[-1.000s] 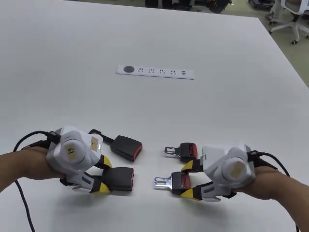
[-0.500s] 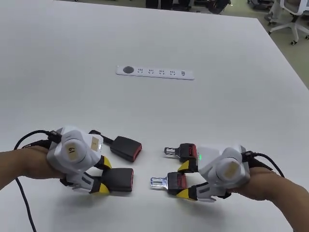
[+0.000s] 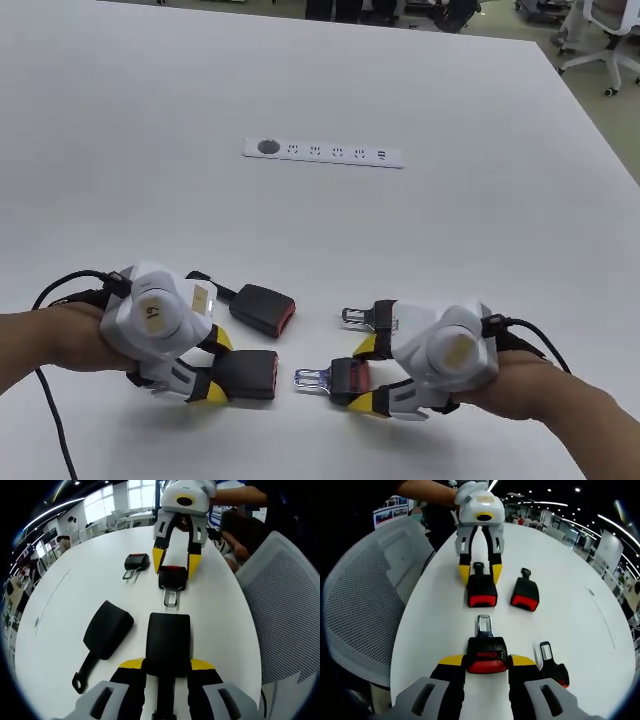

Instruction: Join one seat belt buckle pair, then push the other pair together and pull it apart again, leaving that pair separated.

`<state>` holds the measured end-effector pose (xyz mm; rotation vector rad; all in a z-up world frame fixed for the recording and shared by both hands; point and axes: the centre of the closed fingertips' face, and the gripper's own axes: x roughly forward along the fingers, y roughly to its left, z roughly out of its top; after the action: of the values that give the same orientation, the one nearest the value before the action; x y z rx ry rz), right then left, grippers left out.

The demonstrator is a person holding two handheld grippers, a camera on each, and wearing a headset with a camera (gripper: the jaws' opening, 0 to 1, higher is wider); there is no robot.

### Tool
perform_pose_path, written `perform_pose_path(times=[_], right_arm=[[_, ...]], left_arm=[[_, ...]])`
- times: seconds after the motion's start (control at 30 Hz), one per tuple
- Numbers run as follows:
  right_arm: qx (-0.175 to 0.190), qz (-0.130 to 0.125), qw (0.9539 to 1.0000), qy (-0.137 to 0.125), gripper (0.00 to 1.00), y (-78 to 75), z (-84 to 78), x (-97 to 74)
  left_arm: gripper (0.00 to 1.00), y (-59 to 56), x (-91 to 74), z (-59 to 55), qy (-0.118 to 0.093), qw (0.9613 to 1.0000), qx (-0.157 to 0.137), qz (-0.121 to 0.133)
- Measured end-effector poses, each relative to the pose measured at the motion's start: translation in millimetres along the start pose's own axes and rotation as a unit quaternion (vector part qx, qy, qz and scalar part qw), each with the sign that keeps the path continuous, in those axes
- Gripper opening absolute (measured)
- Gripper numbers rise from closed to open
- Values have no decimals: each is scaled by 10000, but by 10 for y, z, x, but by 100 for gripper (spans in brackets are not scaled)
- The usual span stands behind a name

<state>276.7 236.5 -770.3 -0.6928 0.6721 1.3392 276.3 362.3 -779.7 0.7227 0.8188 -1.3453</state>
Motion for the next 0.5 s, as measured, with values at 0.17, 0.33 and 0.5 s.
perform_pose_path(times=[0.17,0.33,0.5], right_arm=[[53,-17,10000,-20,30,-14,38,33],[35,-3,10000,-7,30,-10,89,77],[1,2,10000,4,30,5,128,110]], left_arm=[[33,-1,1,-4,17,10000,24,-21],[33,-3,0,-2,34,10000,35,-25],[33,-3,-1,-1,47,10000,37,-26]])
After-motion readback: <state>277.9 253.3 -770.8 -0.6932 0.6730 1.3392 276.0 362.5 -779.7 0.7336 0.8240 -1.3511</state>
